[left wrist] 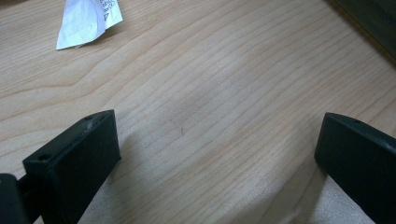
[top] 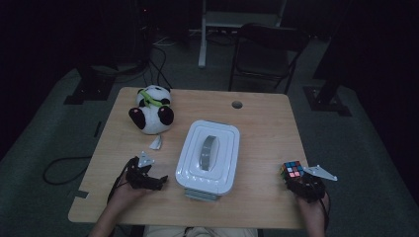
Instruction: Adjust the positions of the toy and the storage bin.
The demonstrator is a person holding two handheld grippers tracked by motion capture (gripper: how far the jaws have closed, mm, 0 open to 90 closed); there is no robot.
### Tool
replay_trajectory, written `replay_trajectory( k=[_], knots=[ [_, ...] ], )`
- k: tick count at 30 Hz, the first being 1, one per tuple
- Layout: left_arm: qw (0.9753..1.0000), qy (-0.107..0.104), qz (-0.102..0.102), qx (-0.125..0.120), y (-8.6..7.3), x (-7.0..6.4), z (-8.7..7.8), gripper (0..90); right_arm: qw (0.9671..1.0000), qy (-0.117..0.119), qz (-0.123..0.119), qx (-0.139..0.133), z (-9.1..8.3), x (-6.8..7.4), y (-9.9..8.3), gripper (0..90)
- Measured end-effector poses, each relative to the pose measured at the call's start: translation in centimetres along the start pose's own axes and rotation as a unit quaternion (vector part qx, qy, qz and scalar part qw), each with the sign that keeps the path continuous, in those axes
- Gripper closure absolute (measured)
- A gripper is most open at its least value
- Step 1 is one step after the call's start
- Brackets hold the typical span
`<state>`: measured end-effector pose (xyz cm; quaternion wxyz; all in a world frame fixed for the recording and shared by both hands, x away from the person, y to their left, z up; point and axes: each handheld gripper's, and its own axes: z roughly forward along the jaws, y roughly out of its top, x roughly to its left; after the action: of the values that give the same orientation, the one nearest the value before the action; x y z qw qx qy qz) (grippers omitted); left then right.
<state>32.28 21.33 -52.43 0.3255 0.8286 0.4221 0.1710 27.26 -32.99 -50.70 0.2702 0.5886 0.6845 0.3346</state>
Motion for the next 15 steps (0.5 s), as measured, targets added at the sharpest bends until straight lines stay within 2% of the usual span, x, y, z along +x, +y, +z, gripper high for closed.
replay_trajectory(
  k=[2,4,6,10,12,13,14,15],
  knots=[
    [1.0,0.0,0.0,0.0,0.0,0.0,0.0,0.6,1.0,0.005,0.002,0.005,0.0,0.0,0.2,32.4],
    [1.0,-0.002,0.002,0.0,0.0,0.1,0.0,0.6,0.9998,0.019,0.007,-0.004,-0.1,0.0,0.5,25.5],
    [1.0,-0.005,0.005,-0.001,-0.1,0.1,-0.1,0.6,0.9998,0.014,0.001,-0.013,-0.3,0.1,0.9,21.8],
    [0.9999,-0.008,0.008,-0.001,-0.1,0.2,-0.1,0.6,0.9995,0.016,0.0,-0.029,-0.6,-0.1,1.4,19.7],
    [0.9999,-0.009,0.01,0.0,-0.1,0.2,-0.1,0.6,0.9984,0.034,0.012,-0.045,-0.8,-0.2,2.2,15.9],
    [0.9999,-0.009,0.01,0.0,-0.1,0.2,-0.1,0.6,0.9984,0.034,0.012,-0.045,-0.8,-0.2,2.2,15.9],
    [0.9999,-0.01,0.011,0.0,-0.1,0.2,-0.1,0.6,0.998,0.04,0.012,-0.047,-0.8,-0.2,2.4,12.1],
    [0.9999,-0.01,0.01,0.0,-0.1,0.2,-0.1,0.7,0.9975,0.05,0.007,-0.049,-0.7,-0.1,2.8,12.2]
  ],
)
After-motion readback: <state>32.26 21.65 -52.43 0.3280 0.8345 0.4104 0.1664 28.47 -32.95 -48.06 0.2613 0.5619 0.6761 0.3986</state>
